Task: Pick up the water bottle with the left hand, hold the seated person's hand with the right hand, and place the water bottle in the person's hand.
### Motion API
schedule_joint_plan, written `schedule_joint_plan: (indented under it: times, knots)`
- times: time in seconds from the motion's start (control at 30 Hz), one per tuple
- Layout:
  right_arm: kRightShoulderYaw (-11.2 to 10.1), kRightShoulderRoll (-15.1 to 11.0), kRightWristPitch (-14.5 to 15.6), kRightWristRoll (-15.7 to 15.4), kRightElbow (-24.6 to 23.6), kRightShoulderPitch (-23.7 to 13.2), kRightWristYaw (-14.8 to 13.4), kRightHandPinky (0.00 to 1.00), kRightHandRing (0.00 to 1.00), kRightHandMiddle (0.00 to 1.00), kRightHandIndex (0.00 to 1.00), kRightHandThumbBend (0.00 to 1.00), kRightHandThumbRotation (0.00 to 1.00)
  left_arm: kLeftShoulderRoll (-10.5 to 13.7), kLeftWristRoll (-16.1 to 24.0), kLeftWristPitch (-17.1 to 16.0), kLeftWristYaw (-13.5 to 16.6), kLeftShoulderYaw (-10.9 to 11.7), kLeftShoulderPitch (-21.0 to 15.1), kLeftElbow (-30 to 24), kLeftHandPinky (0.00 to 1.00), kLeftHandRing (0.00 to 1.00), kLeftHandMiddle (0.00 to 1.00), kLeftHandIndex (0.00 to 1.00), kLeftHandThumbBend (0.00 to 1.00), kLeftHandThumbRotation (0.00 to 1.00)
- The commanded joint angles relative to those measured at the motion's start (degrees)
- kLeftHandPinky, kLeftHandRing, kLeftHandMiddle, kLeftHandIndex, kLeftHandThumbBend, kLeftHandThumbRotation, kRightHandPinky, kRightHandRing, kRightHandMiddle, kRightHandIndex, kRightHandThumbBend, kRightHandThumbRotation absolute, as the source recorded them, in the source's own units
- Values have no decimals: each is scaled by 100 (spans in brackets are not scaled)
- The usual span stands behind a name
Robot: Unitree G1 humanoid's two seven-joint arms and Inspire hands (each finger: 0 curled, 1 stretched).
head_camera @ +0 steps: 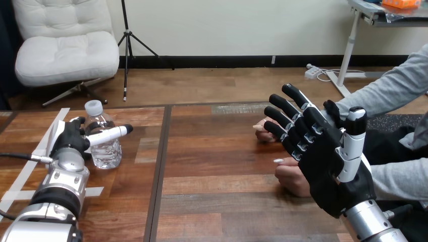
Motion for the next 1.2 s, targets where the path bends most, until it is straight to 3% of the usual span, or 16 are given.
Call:
schedule_joint_plan:
  times: [0.0,0.3,0.53,0.73,1.17]
  knots:
    - [-33,-44,-47,44,-326,-182,-16,92,92,92,95,99,100,17,30,-5,-2,-17,-222,-143,74,89,95,98,94,28]
    - [-22,-46,-42,36,-353,-174,-27,92,92,92,95,100,100,49,77,60,-65,-67,-253,-180,81,92,95,94,90,19]
    - [-18,-40,-43,55,-367,-176,-28,92,92,92,95,99,100,4,-107,104,43,135,-288,-175,82,90,91,90,89,7]
    - [-20,-41,-41,54,-373,-177,-35,92,92,92,95,99,100,-28,-72,227,244,97,-323,-216,70,81,83,84,89,1]
    - [-25,-38,-74,57,-335,-190,-9,92,92,92,96,100,100,-51,118,306,579,-72,-352,-219,50,59,63,61,83,0]
